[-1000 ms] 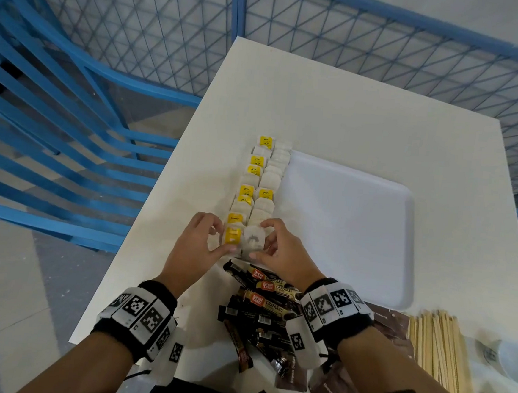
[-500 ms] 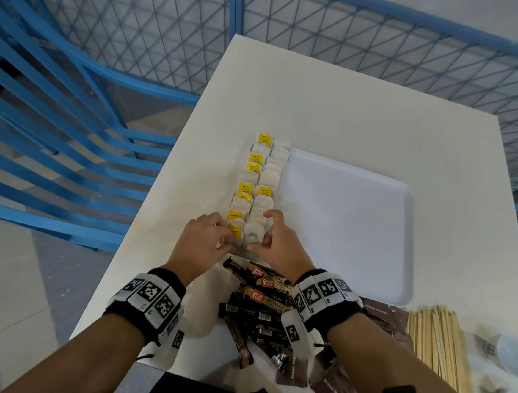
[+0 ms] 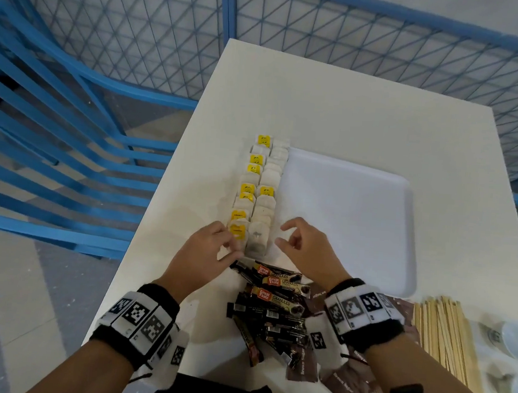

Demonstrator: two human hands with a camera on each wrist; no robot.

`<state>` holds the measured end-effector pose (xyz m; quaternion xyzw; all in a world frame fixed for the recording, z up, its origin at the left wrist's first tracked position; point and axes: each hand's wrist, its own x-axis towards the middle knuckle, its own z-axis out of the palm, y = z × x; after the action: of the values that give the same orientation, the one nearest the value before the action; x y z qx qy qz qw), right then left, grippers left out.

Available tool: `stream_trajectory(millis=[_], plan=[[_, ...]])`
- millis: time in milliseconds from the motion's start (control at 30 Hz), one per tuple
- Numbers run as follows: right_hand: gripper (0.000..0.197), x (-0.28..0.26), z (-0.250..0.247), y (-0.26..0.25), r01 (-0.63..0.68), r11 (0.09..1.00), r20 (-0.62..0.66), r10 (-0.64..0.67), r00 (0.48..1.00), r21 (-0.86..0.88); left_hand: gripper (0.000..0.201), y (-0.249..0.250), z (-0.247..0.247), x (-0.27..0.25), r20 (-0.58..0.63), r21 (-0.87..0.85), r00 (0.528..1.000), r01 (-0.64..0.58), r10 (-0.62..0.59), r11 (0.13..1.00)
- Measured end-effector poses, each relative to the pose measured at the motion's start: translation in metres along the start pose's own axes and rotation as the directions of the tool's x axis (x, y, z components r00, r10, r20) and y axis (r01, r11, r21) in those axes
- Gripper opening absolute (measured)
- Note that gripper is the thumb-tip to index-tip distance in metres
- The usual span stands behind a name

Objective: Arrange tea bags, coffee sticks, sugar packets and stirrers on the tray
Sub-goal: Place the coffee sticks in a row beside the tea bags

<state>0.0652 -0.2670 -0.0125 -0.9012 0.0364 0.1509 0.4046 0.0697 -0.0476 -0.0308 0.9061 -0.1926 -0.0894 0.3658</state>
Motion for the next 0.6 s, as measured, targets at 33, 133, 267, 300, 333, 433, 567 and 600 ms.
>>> stream_trajectory(millis=[33,133,267,300,333,433,567,600], plan=[[0.017,-0.007,-0.005,0.001,0.000,1.000,-0.005,0.000,1.000,-0.030,0.010,0.005,0.001,-0.004,0.045,-0.021,0.999,-0.011,0.012,1.000],[0.008,-0.033,-0.014,0.005,0.027,0.988,0.039,-0.021,0.999,-0.155,0.011,0.017,0.008,-0.011,0.252,-0.041,0.963,-0.088,0.095,0.995],[0.019,-0.062,-0.004,0.012,0.089,0.942,0.142,-0.044,0.989,-0.324,0.024,0.030,0.022,-0.019,0.473,0.066,0.863,-0.237,0.179,0.969],[0.025,-0.065,0.001,0.014,0.103,0.926,0.155,-0.049,0.987,-0.363,0.030,0.031,0.026,-0.020,0.512,0.114,0.840,-0.274,0.180,0.955],[0.031,-0.068,0.007,0.016,0.114,0.912,0.164,-0.052,0.985,-0.395,0.035,0.033,0.030,-0.022,0.545,0.165,0.820,-0.309,0.174,0.937],[0.040,-0.069,0.021,0.019,0.121,0.881,0.156,-0.054,0.986,-0.458,0.039,0.040,0.037,-0.026,0.572,0.259,0.806,-0.353,0.152,0.899],[0.035,-0.067,0.027,0.025,0.089,0.874,0.113,-0.039,0.993,-0.477,0.030,0.045,0.040,-0.028,0.552,0.334,0.824,-0.361,0.130,0.871],[0.032,-0.067,0.027,0.026,0.091,0.876,0.109,-0.044,0.993,-0.474,0.028,0.045,0.040,-0.028,0.555,0.348,0.822,-0.364,0.123,0.864]])
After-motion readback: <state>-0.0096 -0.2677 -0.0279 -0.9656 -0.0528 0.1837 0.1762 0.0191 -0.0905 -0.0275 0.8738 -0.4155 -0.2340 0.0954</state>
